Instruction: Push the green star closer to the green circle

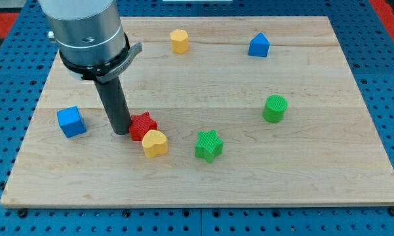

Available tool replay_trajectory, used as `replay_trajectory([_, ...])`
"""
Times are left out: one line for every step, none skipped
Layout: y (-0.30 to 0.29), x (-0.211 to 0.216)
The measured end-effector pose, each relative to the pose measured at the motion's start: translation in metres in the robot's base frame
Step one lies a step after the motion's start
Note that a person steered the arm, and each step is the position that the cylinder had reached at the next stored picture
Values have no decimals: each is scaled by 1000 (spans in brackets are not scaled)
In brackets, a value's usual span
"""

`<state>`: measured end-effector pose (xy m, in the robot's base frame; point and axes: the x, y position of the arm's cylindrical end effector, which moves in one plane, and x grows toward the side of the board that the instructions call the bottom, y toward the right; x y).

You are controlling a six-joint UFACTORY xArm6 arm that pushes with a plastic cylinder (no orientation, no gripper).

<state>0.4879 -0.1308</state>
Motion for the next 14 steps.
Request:
replay_trajectory([-9,-40])
replay_trajectory([56,2])
replay_trajectory([69,11])
replay_trajectory([89,4])
replay_trajectory([84,12])
replay_trajectory([120,35])
replay_trajectory([167,59])
replay_trajectory([204,64])
replay_trajectory([214,77])
replay_trajectory([261,47])
replay_trajectory([264,41])
replay_trajectory([264,42])
replay_trajectory([264,42])
replay_trajectory([268,75])
